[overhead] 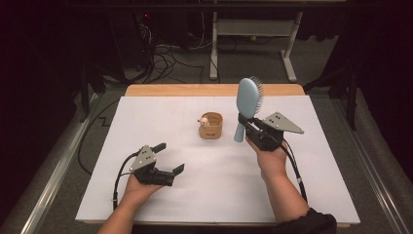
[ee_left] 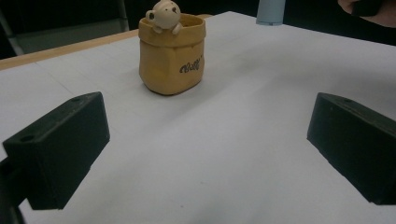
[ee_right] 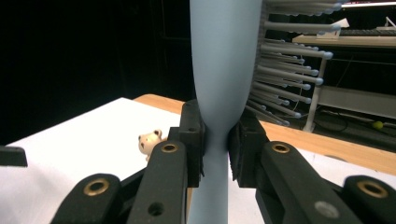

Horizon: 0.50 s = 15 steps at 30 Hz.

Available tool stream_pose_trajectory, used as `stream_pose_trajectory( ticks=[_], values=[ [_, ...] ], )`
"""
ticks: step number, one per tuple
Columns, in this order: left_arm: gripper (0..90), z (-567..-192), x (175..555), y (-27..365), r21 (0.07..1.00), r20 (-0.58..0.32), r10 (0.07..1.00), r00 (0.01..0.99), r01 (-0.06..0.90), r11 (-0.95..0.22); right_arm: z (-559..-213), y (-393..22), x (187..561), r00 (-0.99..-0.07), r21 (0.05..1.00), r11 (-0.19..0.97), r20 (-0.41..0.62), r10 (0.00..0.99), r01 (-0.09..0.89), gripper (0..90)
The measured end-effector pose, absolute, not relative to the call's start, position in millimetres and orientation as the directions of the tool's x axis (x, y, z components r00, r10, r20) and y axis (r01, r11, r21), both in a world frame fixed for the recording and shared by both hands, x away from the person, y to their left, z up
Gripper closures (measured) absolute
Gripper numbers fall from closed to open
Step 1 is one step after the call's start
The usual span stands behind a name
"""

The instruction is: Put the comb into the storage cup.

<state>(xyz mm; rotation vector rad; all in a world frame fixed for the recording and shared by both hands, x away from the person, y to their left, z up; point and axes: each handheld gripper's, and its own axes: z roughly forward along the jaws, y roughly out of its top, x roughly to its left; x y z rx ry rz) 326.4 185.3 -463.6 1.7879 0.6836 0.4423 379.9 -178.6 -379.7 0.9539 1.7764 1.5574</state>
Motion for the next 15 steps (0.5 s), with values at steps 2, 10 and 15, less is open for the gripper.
stream_pose_trajectory(
  ticks=[2,10,15],
  values=[
    [0.0,-463.0,326.1,185.6,0.951,-0.039,0.646,0.762,0.227,-0.21,-377.5,-176.0,382.9,-0.573,0.99,0.055,0.031,0.819,0.132,78.5],
    [0.0,-462.3,325.3,185.3,0.954,-0.041,0.642,0.766,0.221,-0.203,-373.2,-166.9,391.8,-0.575,0.992,0.045,0.032,0.818,0.119,78.5],
    [0.0,-463.2,325.7,185.9,0.953,-0.043,0.643,0.764,0.225,-0.204,-368.8,-162.9,398.9,-0.572,0.994,0.027,0.041,0.819,0.11,78.5]
  ],
)
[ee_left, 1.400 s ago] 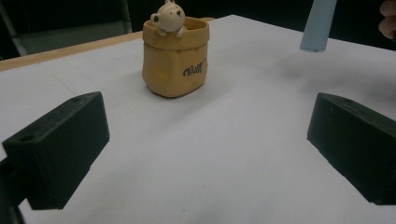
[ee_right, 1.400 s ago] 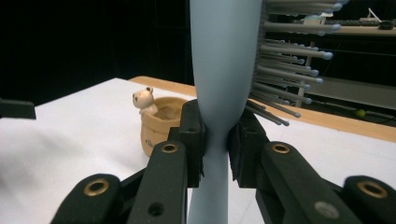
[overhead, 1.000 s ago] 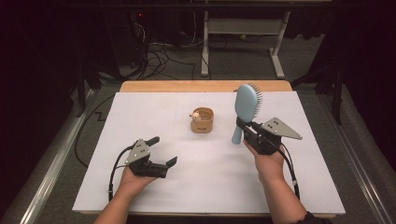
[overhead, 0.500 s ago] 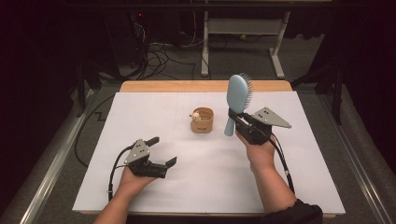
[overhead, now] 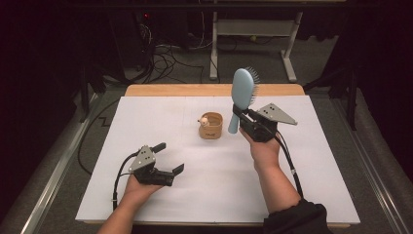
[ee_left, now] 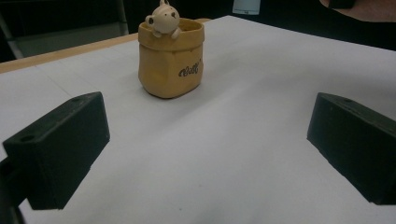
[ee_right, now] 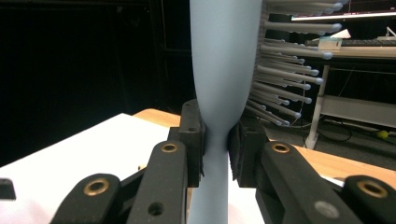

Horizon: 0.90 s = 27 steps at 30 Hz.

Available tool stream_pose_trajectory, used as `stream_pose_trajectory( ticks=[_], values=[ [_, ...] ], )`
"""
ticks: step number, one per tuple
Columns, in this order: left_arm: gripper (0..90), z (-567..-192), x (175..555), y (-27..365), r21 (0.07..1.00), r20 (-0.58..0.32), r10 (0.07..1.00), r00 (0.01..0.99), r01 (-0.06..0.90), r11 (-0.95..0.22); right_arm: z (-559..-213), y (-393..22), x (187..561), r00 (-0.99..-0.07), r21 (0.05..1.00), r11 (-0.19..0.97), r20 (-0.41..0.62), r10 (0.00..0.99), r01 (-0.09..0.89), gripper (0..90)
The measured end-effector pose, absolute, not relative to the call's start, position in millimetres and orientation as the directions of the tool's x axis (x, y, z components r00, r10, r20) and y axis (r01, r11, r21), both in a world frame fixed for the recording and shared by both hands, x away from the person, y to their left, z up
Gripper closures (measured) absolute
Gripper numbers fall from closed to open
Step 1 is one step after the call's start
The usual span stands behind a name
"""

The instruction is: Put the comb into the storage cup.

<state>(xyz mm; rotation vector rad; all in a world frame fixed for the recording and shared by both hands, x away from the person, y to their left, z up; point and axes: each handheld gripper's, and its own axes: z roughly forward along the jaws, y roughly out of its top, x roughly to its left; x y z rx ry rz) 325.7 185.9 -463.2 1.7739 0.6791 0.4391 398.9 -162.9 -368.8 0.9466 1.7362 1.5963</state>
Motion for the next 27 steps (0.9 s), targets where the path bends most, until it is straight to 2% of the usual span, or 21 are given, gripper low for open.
stream_pose_trajectory(
  ticks=[27],
  values=[
    [0.0,-465.2,326.3,187.5,0.951,-0.044,0.644,0.764,0.229,-0.206,-356.8,-135.3,435.1,-0.578,0.995,-0.002,0.059,0.814,0.098,78.5]
  ],
)
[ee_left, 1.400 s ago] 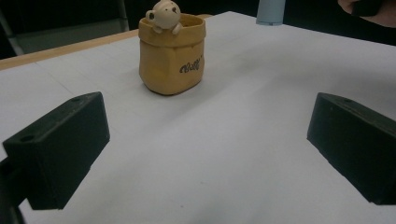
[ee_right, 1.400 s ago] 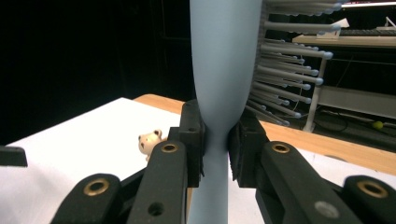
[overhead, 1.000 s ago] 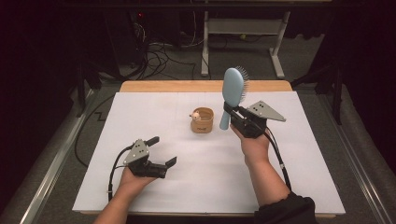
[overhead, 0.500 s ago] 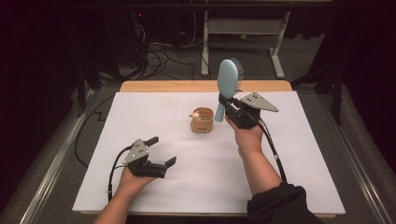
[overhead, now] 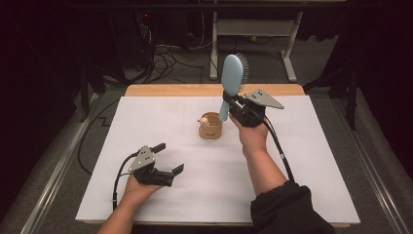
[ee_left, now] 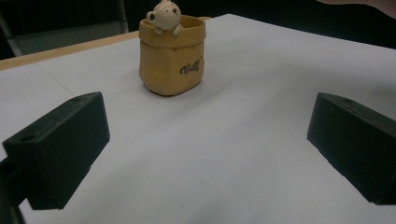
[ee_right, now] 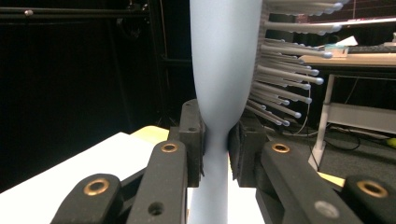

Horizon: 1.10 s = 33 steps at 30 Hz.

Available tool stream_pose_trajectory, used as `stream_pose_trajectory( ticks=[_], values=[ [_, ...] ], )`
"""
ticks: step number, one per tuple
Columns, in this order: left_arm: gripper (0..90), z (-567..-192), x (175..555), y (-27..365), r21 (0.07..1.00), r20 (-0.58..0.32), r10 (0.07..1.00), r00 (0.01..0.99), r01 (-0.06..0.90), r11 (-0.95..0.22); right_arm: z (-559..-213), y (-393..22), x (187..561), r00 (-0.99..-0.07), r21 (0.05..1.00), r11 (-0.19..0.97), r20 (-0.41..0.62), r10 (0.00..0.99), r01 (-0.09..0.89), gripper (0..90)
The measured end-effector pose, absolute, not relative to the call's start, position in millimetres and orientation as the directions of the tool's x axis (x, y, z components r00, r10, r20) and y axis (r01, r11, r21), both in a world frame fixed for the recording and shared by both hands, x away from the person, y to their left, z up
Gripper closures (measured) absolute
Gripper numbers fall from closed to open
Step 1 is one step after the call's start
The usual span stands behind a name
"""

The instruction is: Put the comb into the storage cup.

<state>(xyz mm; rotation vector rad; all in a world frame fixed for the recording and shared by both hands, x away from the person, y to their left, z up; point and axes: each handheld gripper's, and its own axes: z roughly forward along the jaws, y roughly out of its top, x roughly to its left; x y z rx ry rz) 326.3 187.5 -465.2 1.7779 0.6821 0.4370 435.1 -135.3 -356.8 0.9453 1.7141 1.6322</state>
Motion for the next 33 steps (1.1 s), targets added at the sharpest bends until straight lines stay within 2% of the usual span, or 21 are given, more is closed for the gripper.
stream_pose_trajectory(
  ticks=[33],
  values=[
    [0.0,-466.3,327.4,188.8,0.952,-0.054,0.638,0.768,0.232,-0.199,-389.5,-107.4,465.3,-0.566,0.987,-0.011,0.102,0.818,0.162,78.5]
  ],
)
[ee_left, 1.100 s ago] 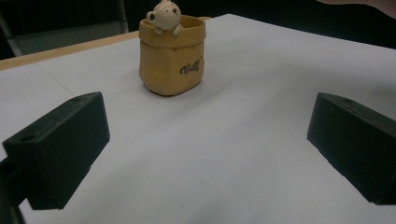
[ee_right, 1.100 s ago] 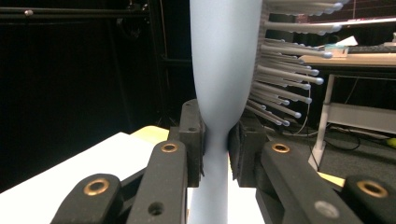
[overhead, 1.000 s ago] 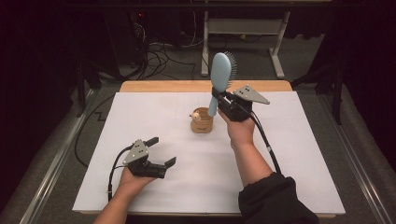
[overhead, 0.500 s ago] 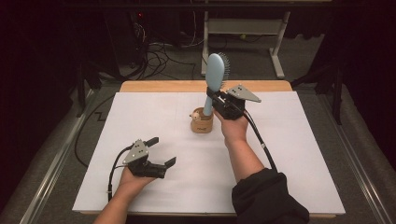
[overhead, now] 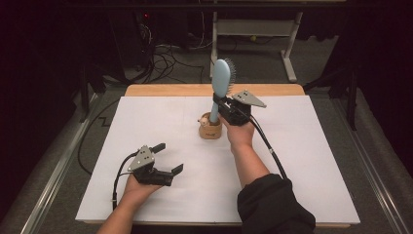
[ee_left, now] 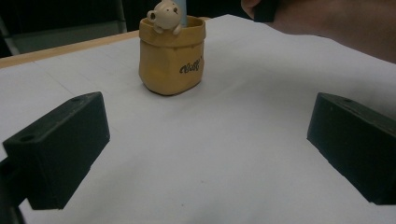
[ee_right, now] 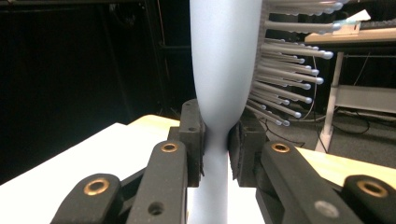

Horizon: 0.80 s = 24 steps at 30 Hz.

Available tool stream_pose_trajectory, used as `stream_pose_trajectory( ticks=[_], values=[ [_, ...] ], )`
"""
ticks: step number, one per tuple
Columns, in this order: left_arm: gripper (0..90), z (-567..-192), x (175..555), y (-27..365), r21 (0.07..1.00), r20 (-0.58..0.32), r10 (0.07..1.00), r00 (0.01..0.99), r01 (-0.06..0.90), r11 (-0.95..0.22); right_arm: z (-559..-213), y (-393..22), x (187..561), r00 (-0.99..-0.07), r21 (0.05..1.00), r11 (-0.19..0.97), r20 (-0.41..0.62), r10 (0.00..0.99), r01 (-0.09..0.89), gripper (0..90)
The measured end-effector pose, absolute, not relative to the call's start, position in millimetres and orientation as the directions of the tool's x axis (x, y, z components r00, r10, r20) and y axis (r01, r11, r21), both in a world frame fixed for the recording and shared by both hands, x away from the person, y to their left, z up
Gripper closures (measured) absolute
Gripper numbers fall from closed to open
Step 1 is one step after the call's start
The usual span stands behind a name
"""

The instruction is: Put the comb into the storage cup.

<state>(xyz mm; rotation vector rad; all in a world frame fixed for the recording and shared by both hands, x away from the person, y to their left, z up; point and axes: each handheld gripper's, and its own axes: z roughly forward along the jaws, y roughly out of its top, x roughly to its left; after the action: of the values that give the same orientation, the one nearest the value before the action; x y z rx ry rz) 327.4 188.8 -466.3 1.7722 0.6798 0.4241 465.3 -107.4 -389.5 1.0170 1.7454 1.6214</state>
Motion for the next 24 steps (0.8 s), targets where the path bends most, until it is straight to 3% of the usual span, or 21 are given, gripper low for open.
stream_pose_trajectory(
  ticks=[24],
  values=[
    [0.0,-467.1,327.4,187.6,0.951,-0.053,0.639,0.767,0.234,-0.203,-422.1,-102.6,468.6,-0.546,0.976,-0.012,0.133,0.827,0.219,78.4]
  ],
)
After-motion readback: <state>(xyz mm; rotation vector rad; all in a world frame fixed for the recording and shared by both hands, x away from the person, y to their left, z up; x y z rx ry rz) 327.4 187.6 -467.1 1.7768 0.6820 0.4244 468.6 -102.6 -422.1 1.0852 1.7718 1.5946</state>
